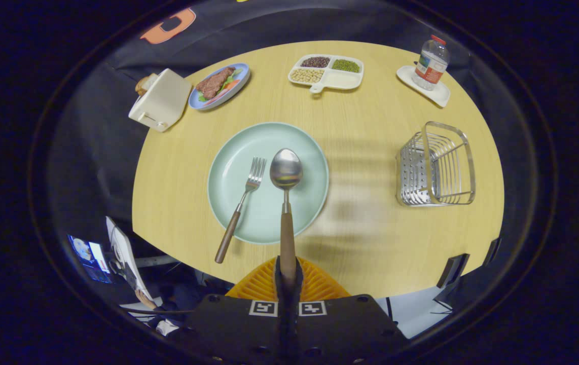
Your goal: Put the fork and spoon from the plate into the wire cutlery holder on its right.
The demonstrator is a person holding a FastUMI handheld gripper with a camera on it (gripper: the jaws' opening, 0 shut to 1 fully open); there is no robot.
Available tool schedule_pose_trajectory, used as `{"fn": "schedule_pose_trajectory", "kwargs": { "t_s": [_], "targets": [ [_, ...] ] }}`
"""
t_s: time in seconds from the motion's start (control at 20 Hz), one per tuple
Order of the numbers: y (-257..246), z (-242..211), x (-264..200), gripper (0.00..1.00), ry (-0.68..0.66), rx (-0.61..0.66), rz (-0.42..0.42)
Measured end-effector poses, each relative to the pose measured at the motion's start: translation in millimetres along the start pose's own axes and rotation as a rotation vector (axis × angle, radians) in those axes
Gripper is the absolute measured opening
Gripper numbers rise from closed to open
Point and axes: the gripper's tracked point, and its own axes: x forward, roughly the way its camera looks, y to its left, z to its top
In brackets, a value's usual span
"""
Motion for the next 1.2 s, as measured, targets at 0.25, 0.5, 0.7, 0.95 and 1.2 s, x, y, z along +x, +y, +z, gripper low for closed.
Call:
{"fn": "schedule_pose_trajectory", "kwargs": {
  "t_s": [0.25, 0.5, 0.7, 0.95, 1.2],
  "targets": [
    [-40, 19, -65, 0.00, -0.057, 0.068, -0.007],
    [-95, 17, -110, 0.00, -0.086, 0.127, -0.051],
    [-134, -2, -105, 0.00, -0.019, 0.200, -0.083],
    [-150, 0, -70, 0.00, 0.091, 0.253, -0.092],
    [-155, 14, -42, 0.00, 0.152, 0.321, -0.111]
  ]
}}
